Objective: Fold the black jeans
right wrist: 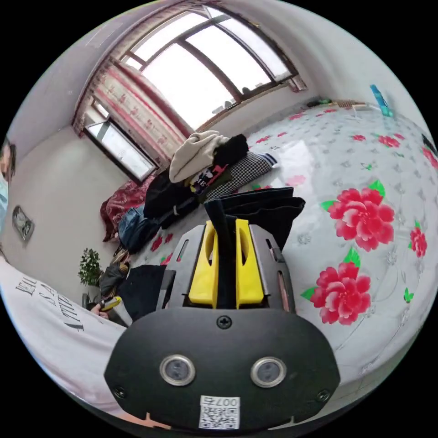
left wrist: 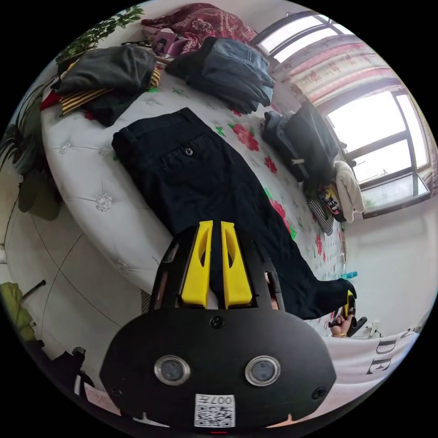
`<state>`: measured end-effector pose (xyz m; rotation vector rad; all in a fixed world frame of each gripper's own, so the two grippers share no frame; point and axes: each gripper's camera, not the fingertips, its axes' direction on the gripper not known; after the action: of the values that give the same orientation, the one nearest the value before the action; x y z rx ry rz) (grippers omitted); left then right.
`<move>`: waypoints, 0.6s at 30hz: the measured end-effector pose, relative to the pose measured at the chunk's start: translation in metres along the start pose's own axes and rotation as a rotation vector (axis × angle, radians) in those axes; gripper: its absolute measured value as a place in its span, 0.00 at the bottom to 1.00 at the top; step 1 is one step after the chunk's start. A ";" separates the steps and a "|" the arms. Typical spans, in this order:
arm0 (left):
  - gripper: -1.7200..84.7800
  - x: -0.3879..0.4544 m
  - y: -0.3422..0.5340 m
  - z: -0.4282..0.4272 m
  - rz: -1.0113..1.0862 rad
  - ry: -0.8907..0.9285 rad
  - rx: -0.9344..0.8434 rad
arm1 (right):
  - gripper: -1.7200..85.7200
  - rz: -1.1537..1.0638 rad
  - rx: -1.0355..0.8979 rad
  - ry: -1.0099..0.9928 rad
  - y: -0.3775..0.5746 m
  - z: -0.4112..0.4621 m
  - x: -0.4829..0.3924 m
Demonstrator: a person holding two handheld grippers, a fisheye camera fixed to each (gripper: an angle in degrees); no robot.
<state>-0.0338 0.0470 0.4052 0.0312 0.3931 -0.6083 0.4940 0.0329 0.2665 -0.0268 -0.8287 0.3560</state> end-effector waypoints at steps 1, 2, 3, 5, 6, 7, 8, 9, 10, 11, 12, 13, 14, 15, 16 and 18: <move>0.06 -0.006 -0.003 -0.002 -0.010 0.004 0.013 | 0.12 -0.068 -0.018 -0.001 -0.003 0.008 -0.022; 0.07 -0.018 -0.008 -0.006 -0.028 0.014 0.036 | 0.12 -0.200 -0.053 -0.011 -0.003 0.026 -0.066; 0.08 -0.029 -0.014 -0.010 -0.040 0.019 0.058 | 0.12 -0.312 -0.094 -0.035 0.002 0.047 -0.108; 0.08 -0.045 -0.023 -0.012 -0.052 0.026 0.083 | 0.12 -0.456 -0.174 -0.119 0.020 0.082 -0.164; 0.08 -0.057 -0.029 -0.013 -0.065 0.033 0.094 | 0.11 -0.503 -0.255 -0.187 0.036 0.110 -0.193; 0.08 -0.064 -0.032 -0.012 -0.074 0.035 0.098 | 0.11 -0.514 -0.299 -0.218 0.046 0.125 -0.204; 0.09 -0.078 -0.037 -0.011 -0.095 0.041 0.104 | 0.11 -0.537 -0.406 -0.254 0.069 0.161 -0.223; 0.09 -0.092 -0.042 -0.010 -0.119 0.054 0.107 | 0.11 -0.544 -0.561 -0.239 0.096 0.200 -0.234; 0.09 -0.099 -0.044 -0.009 -0.131 0.061 0.109 | 0.11 -0.532 -0.653 -0.216 0.109 0.220 -0.238; 0.09 -0.113 -0.049 -0.008 -0.153 0.072 0.113 | 0.11 -0.510 -0.814 -0.176 0.134 0.253 -0.242; 0.09 -0.126 -0.053 -0.007 -0.170 0.085 0.115 | 0.11 -0.479 -0.770 -0.180 0.141 0.258 -0.246; 0.09 -0.132 -0.055 -0.007 -0.176 0.092 0.118 | 0.11 -0.465 -0.751 -0.175 0.141 0.257 -0.249; 0.09 -0.142 -0.059 -0.008 -0.179 0.105 0.125 | 0.11 -0.419 -0.773 -0.174 0.137 0.259 -0.252; 0.10 -0.152 -0.062 -0.008 -0.173 0.110 0.129 | 0.11 -0.421 -0.773 -0.175 0.133 0.257 -0.257; 0.10 -0.157 -0.064 -0.008 -0.171 0.109 0.129 | 0.11 -0.435 -0.757 -0.166 0.130 0.255 -0.259; 0.10 -0.176 -0.072 -0.005 -0.178 0.114 0.126 | 0.11 -0.478 -0.715 -0.119 0.122 0.249 -0.271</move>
<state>-0.2078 0.0852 0.4719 0.1527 0.4710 -0.8088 0.1085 0.0326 0.2216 -0.4687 -1.0140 -0.4042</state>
